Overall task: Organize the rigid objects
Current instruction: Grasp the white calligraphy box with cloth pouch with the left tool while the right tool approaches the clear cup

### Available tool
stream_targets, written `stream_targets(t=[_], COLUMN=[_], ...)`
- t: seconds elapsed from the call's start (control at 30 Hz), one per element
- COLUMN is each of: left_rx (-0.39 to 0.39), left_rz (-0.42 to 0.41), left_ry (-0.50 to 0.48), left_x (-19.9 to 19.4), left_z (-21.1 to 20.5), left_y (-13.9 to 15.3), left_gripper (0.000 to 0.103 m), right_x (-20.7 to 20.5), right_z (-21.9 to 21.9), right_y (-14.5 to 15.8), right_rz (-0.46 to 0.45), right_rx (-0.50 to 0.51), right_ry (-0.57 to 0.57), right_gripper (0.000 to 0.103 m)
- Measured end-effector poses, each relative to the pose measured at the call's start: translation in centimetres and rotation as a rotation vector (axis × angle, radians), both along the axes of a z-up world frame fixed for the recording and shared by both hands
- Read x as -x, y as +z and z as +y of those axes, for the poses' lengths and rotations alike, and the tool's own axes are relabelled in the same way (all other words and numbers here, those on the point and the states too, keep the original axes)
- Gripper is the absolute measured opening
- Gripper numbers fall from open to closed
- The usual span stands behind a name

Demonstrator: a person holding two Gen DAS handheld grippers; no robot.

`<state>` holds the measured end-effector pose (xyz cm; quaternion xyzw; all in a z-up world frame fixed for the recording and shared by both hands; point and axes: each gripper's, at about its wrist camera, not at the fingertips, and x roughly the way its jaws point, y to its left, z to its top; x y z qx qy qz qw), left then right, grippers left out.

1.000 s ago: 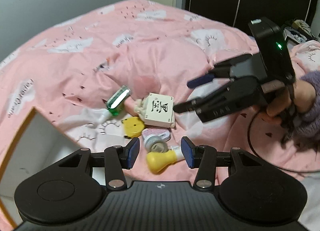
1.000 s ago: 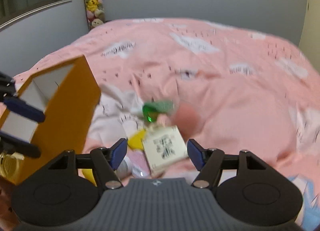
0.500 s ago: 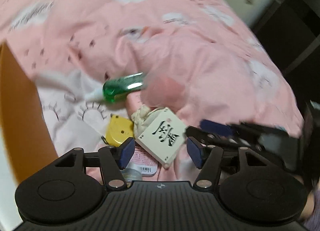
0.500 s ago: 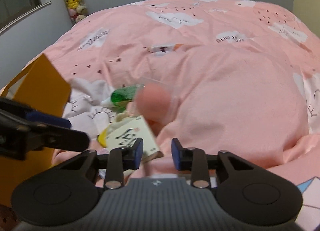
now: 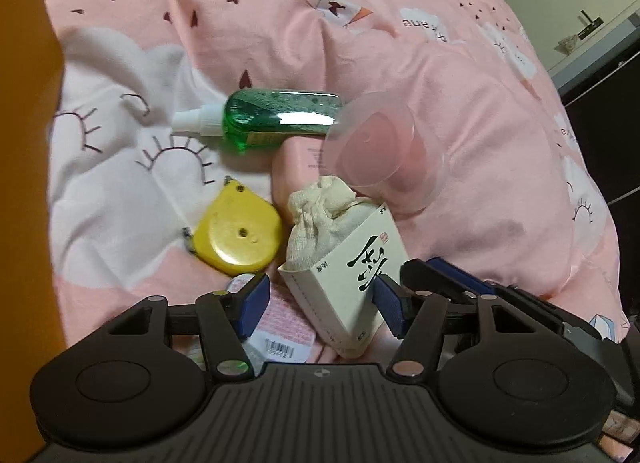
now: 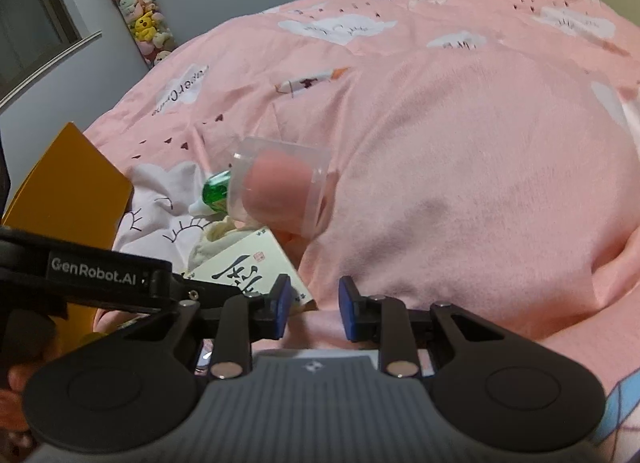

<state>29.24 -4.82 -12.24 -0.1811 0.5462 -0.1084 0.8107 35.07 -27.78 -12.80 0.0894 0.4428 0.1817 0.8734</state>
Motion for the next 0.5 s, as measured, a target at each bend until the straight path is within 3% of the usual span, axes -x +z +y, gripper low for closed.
stream_targets(t=[0.1,0.2,0.4,0.5], left_rx=[0.032,0.004,-0.049,-0.041], left_rz=[-0.006,-0.045,-0.211,-0.176], left_ry=[-0.014,-0.033,-0.092,-0.062], left_x=[-0.1,0.3,2.2,1.4], left_z=[-0.5,-1.1,-2.5,-3.0], left_y=[-0.6,-0.1,2.7,2.0], left_gripper=[0.059,0.054,0.034,0.035], right_x=[-0.5,-0.6,-0.3,-0.4], right_z=[-0.3,-0.3,-0.1,-0.1], right_y=[-0.6,-0.9,-0.6,-0.8], right_rz=[0.027,0.035,0.026,0.035], right_rx=[-0.008,0.002,0.014,0.009], right_ry=[-0.021,-0.032,-0.031,-0.032], right_gripper=[0.016,0.013,0.012,0.012])
